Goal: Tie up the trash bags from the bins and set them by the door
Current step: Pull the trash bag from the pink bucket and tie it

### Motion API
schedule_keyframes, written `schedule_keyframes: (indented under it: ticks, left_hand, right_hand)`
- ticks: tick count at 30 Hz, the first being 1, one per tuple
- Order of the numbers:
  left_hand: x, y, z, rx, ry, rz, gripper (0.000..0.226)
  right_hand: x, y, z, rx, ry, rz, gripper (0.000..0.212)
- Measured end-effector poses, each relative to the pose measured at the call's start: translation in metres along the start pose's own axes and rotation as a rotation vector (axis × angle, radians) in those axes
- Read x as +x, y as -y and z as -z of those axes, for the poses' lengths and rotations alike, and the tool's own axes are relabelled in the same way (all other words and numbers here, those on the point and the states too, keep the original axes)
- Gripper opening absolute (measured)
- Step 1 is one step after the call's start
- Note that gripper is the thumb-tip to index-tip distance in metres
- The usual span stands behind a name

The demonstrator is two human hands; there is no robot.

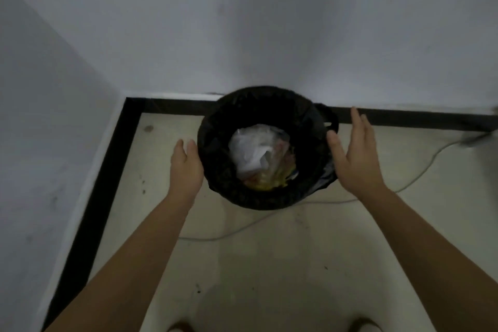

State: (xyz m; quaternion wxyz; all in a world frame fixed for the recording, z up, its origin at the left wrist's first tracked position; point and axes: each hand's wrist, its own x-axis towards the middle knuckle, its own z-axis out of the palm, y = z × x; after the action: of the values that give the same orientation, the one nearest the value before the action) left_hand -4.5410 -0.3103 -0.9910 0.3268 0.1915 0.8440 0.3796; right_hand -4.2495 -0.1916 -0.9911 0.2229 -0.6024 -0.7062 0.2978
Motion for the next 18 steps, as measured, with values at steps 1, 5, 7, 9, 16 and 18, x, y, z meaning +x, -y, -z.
schedule_keyframes:
  ticks: [1,5,7,9,16,18]
  left_hand:
    - [0.015,0.017,-0.007,-0.070,-0.009,0.065,0.061]
    - [0.054,0.108,-0.044,-0.237,0.092,0.069,0.068]
    - [0.054,0.129,-0.060,-0.285,0.162,0.019,0.053]
    - [0.054,0.134,-0.072,-0.277,0.204,-0.045,0.036]
    - [0.049,0.083,-0.035,-0.295,0.171,-0.010,0.021]
    - [0.042,0.047,-0.007,-0.393,0.143,-0.042,0.023]
  right_hand:
    - [0.004,-0.014,-0.010,0.045,-0.033,-0.035,0.074]
    - [0.015,-0.075,-0.072,0.149,-0.006,-0.231,0.089]
    - [0.025,-0.093,-0.093,0.368,0.064,-0.374,0.104]
    - [0.035,-0.104,-0.107,0.551,0.116,-0.475,0.094]
    - [0.040,-0.065,-0.092,0.923,0.021,-0.511,0.024]
    - [0.043,-0.042,-0.071,0.976,-0.072,-0.495,0.032]
